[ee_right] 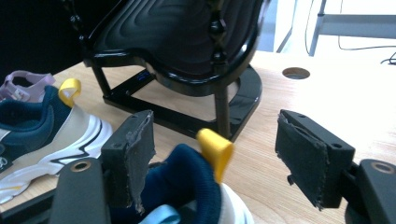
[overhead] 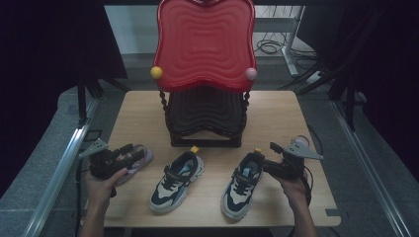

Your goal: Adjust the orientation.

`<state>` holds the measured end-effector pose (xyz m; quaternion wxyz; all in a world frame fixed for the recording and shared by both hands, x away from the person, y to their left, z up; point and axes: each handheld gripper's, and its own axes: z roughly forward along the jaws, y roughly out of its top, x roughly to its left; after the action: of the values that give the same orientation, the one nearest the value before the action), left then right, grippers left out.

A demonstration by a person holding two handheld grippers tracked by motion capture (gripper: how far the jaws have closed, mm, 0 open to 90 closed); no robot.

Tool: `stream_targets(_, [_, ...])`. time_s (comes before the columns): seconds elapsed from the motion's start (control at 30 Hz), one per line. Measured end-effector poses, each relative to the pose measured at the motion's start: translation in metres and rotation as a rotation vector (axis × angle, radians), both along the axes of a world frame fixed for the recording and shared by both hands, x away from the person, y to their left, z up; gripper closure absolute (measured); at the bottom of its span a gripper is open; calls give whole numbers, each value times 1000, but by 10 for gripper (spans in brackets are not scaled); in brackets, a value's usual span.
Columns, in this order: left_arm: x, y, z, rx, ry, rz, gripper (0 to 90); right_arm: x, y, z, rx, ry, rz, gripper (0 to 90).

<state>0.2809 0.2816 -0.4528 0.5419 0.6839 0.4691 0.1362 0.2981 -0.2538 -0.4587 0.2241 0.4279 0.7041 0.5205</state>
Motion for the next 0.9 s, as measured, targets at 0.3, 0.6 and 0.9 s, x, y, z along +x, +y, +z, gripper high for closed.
stream_targets(0.3, [1,-3,1,13,2,-23,365,-1,-13,-5,105,11,-20,320])
stream_targets(0.6, [1,-3,1,50,13,1,359,0,-21,-11,80,28,-25,315])
stream_targets(0.9, [0,-7,2,43,30,-65,367,1,-21,-11,88,41,-25,315])
